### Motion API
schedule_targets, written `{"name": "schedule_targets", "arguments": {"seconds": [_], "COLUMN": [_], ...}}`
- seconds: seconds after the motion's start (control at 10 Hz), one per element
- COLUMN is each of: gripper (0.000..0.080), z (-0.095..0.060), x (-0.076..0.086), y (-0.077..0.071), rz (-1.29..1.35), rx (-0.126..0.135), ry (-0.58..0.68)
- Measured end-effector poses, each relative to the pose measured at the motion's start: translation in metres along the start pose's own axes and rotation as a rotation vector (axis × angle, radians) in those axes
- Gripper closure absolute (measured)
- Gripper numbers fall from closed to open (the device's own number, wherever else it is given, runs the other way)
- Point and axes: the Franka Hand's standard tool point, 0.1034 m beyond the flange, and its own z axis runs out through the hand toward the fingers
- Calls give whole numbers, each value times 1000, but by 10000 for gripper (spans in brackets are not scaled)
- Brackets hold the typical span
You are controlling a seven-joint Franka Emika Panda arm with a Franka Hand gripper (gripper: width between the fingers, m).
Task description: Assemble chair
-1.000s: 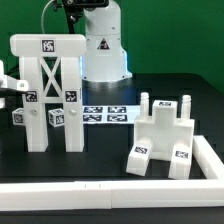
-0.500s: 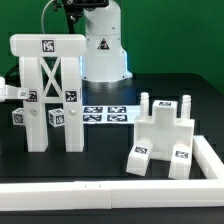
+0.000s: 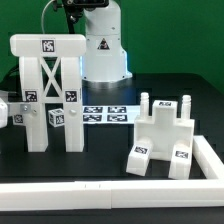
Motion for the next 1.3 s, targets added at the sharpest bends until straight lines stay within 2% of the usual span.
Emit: {"name": "schedule_targets", "arguments": {"seconds": [0.1,0.5,0.8,1.3], "gripper": [150,150,150,150], "z": [-1,4,13,27], "x": [2,15,19,19], "y": [1,-4,-12,-23], "rz": [40,90,94,87], "rx": [16,23,16,-13], "ry": [-6,35,54,52]}}
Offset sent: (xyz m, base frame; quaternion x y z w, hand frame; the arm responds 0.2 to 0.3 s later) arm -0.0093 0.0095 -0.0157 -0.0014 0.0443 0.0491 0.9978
